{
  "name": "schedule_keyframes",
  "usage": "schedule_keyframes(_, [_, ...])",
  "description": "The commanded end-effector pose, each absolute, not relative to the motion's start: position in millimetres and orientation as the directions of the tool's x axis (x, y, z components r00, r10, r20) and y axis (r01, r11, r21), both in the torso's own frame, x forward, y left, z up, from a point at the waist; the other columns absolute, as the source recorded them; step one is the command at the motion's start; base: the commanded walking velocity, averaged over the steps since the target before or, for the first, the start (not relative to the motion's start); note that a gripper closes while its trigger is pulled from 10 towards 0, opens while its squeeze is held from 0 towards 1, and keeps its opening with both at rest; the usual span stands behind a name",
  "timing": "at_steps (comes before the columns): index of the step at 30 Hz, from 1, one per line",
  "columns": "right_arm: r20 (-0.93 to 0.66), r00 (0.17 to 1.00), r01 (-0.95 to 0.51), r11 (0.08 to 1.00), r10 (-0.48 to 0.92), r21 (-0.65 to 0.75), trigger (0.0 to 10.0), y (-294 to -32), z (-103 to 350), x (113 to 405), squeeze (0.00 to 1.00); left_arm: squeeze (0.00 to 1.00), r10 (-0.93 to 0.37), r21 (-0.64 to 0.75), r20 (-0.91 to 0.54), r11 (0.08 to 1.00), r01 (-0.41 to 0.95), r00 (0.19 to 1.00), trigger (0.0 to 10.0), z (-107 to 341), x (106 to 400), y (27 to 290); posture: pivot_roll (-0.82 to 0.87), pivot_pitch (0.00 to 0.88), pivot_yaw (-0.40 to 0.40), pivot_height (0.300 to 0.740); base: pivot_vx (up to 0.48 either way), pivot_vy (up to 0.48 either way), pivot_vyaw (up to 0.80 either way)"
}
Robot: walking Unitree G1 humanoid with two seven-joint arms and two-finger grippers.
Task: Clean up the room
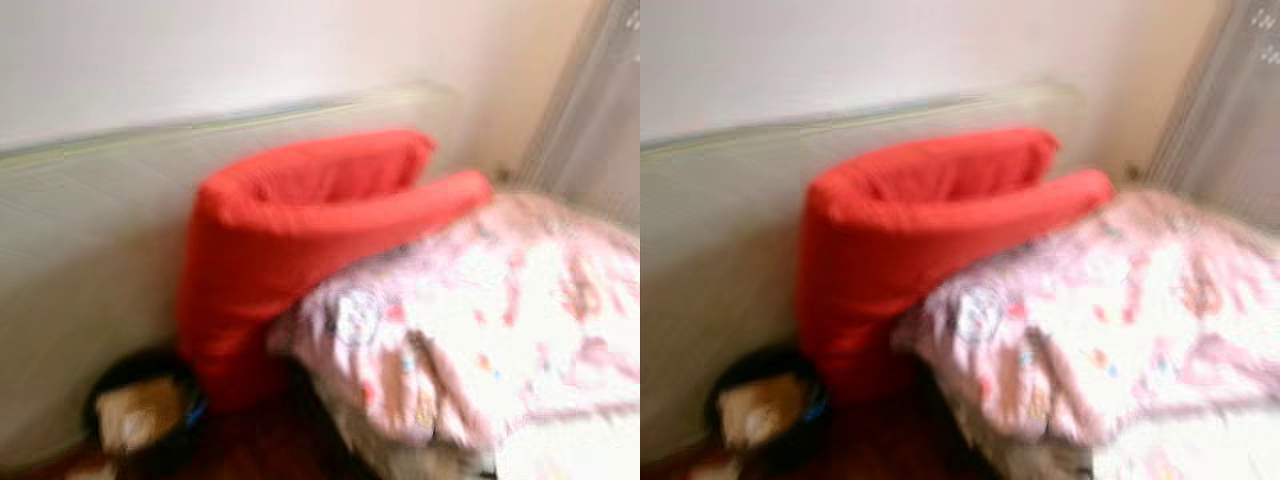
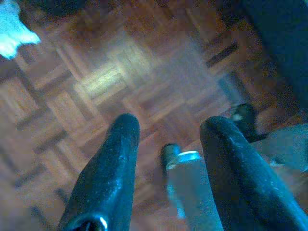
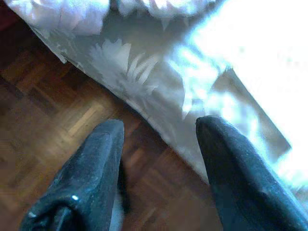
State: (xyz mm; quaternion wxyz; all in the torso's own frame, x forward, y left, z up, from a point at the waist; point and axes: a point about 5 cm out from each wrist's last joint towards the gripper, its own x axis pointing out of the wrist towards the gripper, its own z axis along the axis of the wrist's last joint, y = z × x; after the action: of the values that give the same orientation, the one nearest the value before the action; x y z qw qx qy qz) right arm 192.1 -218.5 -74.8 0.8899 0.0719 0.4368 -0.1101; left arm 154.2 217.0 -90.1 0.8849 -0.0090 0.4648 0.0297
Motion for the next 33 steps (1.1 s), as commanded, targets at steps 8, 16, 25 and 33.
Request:
schedule_keyframes(8, [-0.801, 0.585, 0.292, 0.955, -0.129, 0.059, 10.0, -198, -77, 197, 0.00, 0.00, 0.067, 0.047, -0.805, 0.998, -0.049, 0.589, 10.0, -81, 173, 225, -0.02, 0.000, 0.034, 0.740, 0.000, 0.000, -0.76])
schedule_keyframes(16, [-0.789, 0.605, 0.295, 0.951, -0.110, 0.094, 10.0, -191, -75, 202, 0.00, 0.00, 0.084, 0.056, -0.792, 0.996, -0.065, 0.605, 10.0, -75, 185, 228, 0.02, 0.000, 0.078, 0.740, 0.000, 0.000, -0.76])
schedule_keyframes(25, [-0.796, 0.601, 0.220, 0.972, -0.069, 0.082, 10.0, -187, -74, 205, 0.00, 0.00, 0.094, 0.062, -0.786, 0.995, -0.073, 0.612, 10.0, -73, 189, 230, 0.01, 0.000, 0.088, 0.740, 0.000, 0.000, -0.75])
schedule_keyframes(33, [-0.795, 0.599, 0.259, 0.962, -0.092, 0.084, 10.0, -189, -74, 204, 0.00, 0.00, 0.084, 0.059, -0.790, 0.996, -0.061, 0.607, 10.0, -73, 188, 230, -0.01, 0.000, 0.087, 0.740, 0.000, 0.000, -0.71])
